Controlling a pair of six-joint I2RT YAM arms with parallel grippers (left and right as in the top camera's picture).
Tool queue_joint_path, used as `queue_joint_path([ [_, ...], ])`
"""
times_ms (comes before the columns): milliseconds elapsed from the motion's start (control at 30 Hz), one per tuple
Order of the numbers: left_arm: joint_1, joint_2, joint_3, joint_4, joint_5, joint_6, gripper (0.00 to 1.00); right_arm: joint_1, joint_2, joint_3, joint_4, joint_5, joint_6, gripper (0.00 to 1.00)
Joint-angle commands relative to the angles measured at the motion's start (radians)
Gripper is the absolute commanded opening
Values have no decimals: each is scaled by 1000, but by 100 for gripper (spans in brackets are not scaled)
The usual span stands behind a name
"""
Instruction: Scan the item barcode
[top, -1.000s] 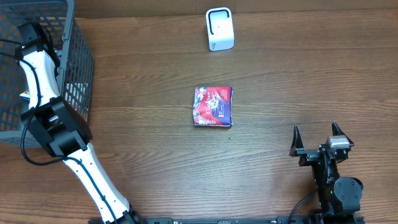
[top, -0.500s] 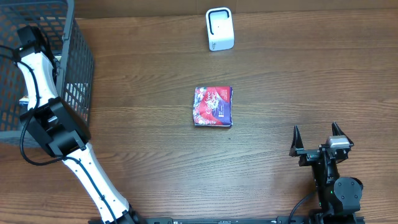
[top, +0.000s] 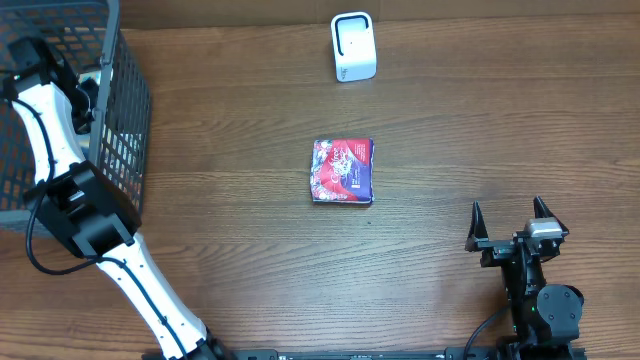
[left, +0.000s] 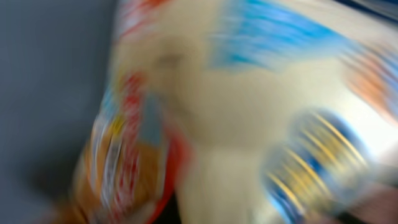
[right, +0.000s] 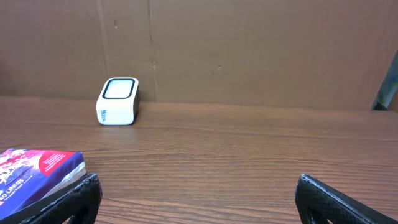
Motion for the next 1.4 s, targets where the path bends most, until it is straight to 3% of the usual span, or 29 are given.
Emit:
queue_joint_path([
  [0,8,-129,3,43,358,34,4,-5,-9,-10,7,-5,4,100],
  [400,99,-313,3,53,661,32,4,-5,-9,-10,7,-5,4,100],
  [533,129,-316,3,56,836,33,4,-5,-9,-10,7,-5,4,100],
  [633,137,-316,3,41,740,33,4,-5,-9,-10,7,-5,4,100],
  [733,136,-316,3,-22,463,31,4,-5,-9,-10,7,-5,4,100],
  [800,131,-315,0,-54,220,12,15,-5,-9,-10,7,-5,4,100],
  [900,123,-315,-14,-75,-69,-27,47,-5,-9,-10,6,-5,4,100],
  [1033,122,-314,-59,-85,-216,-69,95,-5,-9,-10,7,-5,4,100],
  [1067,123,-314,-77,-91,-217,-70,100,-5,-9,-10,7,-5,4,100],
  [1233,136,-313,-219,-89,-211,-180,100,-5,-9,-10,7,-5,4,100],
  [1367,136,-313,-346,-14,-71,-196,100,-5,-9,-10,7,-5,4,100],
])
